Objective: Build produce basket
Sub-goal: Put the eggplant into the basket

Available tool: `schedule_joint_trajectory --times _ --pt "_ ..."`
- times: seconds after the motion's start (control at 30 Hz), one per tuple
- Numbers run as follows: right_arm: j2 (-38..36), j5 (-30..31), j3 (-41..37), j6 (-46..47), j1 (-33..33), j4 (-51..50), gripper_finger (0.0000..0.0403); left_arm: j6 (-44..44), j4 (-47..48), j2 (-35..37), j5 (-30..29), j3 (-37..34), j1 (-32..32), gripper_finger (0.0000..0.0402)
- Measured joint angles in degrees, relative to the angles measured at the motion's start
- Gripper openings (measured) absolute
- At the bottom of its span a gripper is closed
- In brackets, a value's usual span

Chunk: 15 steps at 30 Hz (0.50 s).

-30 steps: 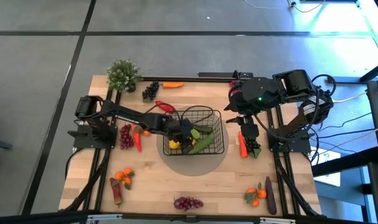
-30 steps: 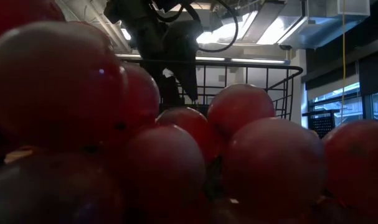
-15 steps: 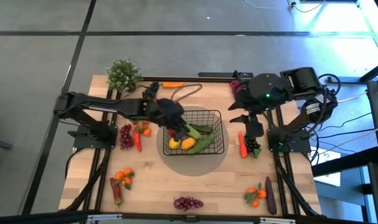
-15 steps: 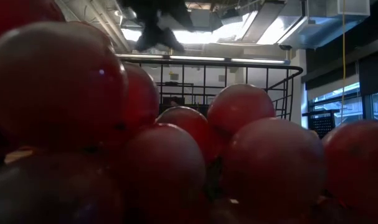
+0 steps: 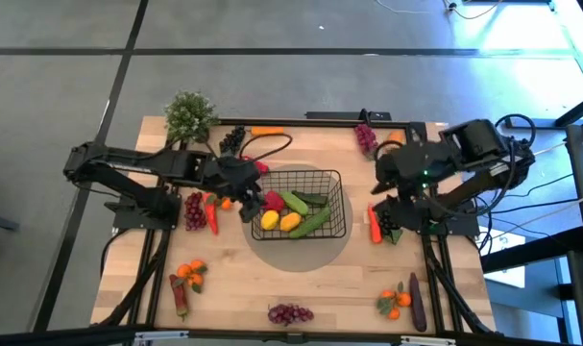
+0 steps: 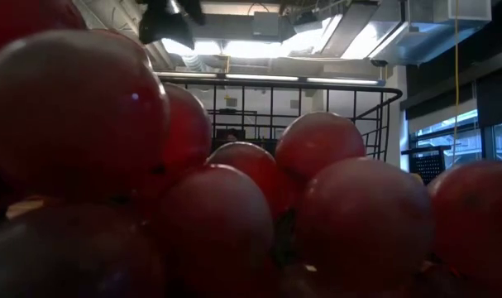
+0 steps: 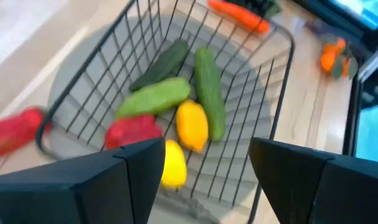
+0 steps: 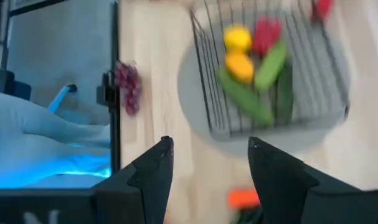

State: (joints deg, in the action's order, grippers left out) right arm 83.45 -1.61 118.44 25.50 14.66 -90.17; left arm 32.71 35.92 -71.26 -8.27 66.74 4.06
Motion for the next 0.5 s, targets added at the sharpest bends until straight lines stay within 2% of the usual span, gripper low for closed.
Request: schedule_joint_trajectory --times 0.27,0.37,0.5 --pt "-7.55 -2.91 -19.07 25.9 6.98 0.09 0.0194 0.05 0.88 0.22 -0.15 0.07 0.86 0.022" --pt "-7.92 -6.76 -24.45 28.34 10.36 0.08 0.0194 0.17 2.25 0.17 0.2 0.07 0.54 0.022" --pt "-7.42 -12.34 -30.82 25.14 14.56 0.31 0.0194 1.6 2.23 0.17 3.5 0.07 -0.09 0.022"
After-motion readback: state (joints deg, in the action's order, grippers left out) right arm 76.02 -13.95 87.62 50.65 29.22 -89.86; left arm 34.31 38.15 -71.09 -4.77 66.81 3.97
